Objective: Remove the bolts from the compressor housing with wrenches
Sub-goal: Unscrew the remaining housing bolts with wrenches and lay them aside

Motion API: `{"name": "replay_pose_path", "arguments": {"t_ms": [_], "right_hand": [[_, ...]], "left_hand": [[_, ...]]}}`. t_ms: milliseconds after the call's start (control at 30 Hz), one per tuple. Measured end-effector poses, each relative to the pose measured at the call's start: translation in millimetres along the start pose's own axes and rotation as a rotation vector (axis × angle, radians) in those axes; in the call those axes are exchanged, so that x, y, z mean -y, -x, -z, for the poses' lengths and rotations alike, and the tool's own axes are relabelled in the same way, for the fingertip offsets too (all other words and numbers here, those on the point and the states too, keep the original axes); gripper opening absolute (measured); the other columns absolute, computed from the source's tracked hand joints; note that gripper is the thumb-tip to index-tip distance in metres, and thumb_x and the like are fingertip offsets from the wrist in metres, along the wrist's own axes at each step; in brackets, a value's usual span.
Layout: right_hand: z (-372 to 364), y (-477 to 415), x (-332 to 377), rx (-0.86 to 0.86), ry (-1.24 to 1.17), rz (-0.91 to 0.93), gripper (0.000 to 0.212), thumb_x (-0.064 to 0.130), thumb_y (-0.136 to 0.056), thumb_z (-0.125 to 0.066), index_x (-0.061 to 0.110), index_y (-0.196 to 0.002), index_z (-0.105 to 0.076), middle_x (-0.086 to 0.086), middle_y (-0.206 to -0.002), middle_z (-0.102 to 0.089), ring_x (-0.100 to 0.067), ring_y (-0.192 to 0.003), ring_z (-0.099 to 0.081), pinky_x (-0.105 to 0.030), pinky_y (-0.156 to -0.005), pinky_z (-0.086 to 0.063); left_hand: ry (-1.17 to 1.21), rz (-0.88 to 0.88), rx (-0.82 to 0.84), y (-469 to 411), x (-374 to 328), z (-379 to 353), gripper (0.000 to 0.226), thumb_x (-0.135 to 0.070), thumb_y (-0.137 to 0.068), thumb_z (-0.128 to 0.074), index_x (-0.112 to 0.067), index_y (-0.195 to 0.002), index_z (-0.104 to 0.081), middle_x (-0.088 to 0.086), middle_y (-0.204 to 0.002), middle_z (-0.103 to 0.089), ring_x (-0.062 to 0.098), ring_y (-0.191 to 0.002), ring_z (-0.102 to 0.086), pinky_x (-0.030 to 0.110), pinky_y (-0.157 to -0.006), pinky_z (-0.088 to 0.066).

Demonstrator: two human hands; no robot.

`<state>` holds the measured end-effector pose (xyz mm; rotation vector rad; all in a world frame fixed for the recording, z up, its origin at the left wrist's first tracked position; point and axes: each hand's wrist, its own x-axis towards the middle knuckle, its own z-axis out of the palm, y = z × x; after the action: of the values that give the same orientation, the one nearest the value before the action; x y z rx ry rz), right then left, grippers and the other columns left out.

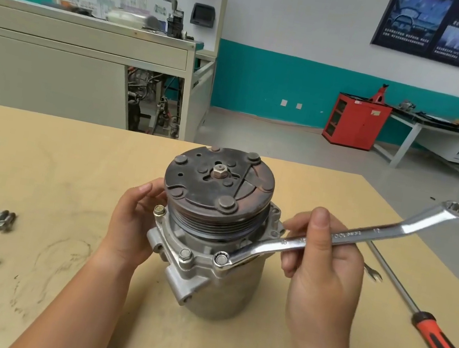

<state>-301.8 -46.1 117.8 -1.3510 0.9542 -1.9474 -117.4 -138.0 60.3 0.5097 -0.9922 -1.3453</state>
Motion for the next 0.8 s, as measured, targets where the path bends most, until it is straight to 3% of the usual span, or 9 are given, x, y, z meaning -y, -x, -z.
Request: {"name": "replay_pose_path", "arguments": {"t_ms": [67,100,233,367,433,533,600,700,800], "right_hand": [[2,0,0,0.045,-0.032,-0.041,0.034,0.050,-0.078,-0.048,0.027,-0.057,-0.062,0.007,-0.039,-0.045,-0.001,-0.037,-0.040,-0.010,-0.041,-0.033],[4,-1,1,0.066,-0.035,-0.052,0.035,0.050,-0.078,-0.048,0.027,-0.056,-0.061,0.007,-0.038,-0.045,0.000,-0.037,-0.040,-0.009,-0.040,-0.033],[9,-9,1,0.124,-0.019,-0.111,0.035,0.052,-0.077,-0.049,0.026,-0.058,-0.064,0.006,-0.040,-0.048,-0.002,-0.038,-0.043,-0.012,-0.040,-0.035],[8,-12,-3,0.089,-0.029,-0.194,0.033,0.048,-0.080,-0.054,0.027,-0.057,-0.063,0.005,-0.038,-0.045,-0.003,-0.036,-0.040,-0.012,-0.038,-0.033],[8,-14,-4,0.100,-0.053,-0.247,0.032,0.044,-0.081,-0.053,0.026,-0.057,-0.064,0.007,-0.036,-0.041,-0.004,-0.035,-0.035,-0.014,-0.039,-0.031],[9,-22,-1,0.188,-0.091,-0.330,0.034,0.044,-0.083,-0.058,0.021,-0.059,-0.062,0.007,-0.035,-0.037,-0.005,-0.032,-0.031,-0.015,-0.038,-0.030],[12,-32,2,0.281,-0.030,-0.364,0.032,0.043,-0.077,-0.054,0.014,-0.065,-0.058,0.006,-0.035,-0.038,-0.005,-0.030,-0.030,-0.014,-0.036,-0.029],[8,-43,12,0.354,0.074,-0.367,0.032,0.041,-0.078,-0.053,0.012,-0.065,-0.057,0.004,-0.036,-0.042,-0.006,-0.030,-0.034,-0.014,-0.036,-0.031],[7,-35,19,0.301,-0.153,-0.346,0.029,0.041,-0.076,-0.053,0.017,-0.059,-0.058,0.004,-0.037,-0.042,-0.005,-0.031,-0.034,-0.014,-0.035,-0.031]], "left_hand": [[0.029,0.027,-0.036,2,0,0,0.054,-0.060,-0.037,-0.081,-0.020,-0.072,-0.077,0.011,-0.087,-0.059,0.031,-0.088,-0.053,0.040,-0.082,-0.041],[0.035,0.022,-0.047,4,-1,-1,0.061,-0.063,-0.033,-0.082,-0.019,-0.074,-0.077,0.013,-0.088,-0.059,0.033,-0.091,-0.050,0.044,-0.084,-0.038],[0.011,-0.048,-0.053,12,0,-5,0.071,-0.076,-0.037,-0.077,-0.021,-0.081,-0.078,0.006,-0.088,-0.070,0.032,-0.094,-0.056,0.044,-0.086,-0.041],[-0.077,-0.087,-0.032,25,2,-8,0.095,-0.082,-0.040,-0.073,-0.019,-0.110,-0.066,0.013,-0.106,-0.064,0.032,-0.089,-0.057,0.032,-0.065,-0.046],[-0.171,-0.118,-0.020,30,6,-10,0.094,-0.082,-0.041,-0.073,-0.026,-0.116,-0.062,0.011,-0.114,-0.065,0.031,-0.091,-0.058,0.036,-0.069,-0.049],[-0.318,-0.167,-0.017,35,12,-9,0.105,-0.080,-0.040,-0.076,-0.027,-0.126,-0.050,0.024,-0.133,-0.052,0.036,-0.105,-0.056,0.049,-0.085,-0.044],[-0.367,-0.203,0.000,36,15,-6,0.108,-0.078,-0.039,-0.079,-0.026,-0.127,-0.047,0.024,-0.134,-0.050,0.032,-0.112,-0.059,0.043,-0.091,-0.049],[-0.373,-0.248,-0.003,36,17,-5,0.100,-0.072,-0.041,-0.083,-0.029,-0.124,-0.049,0.012,-0.124,-0.058,0.019,-0.104,-0.065,0.028,-0.084,-0.053],[-0.350,-0.255,-0.033,38,18,-4,0.090,-0.070,-0.041,-0.085,-0.037,-0.119,-0.053,0.002,-0.119,-0.061,0.021,-0.104,-0.063,0.028,-0.081,-0.054]]}}
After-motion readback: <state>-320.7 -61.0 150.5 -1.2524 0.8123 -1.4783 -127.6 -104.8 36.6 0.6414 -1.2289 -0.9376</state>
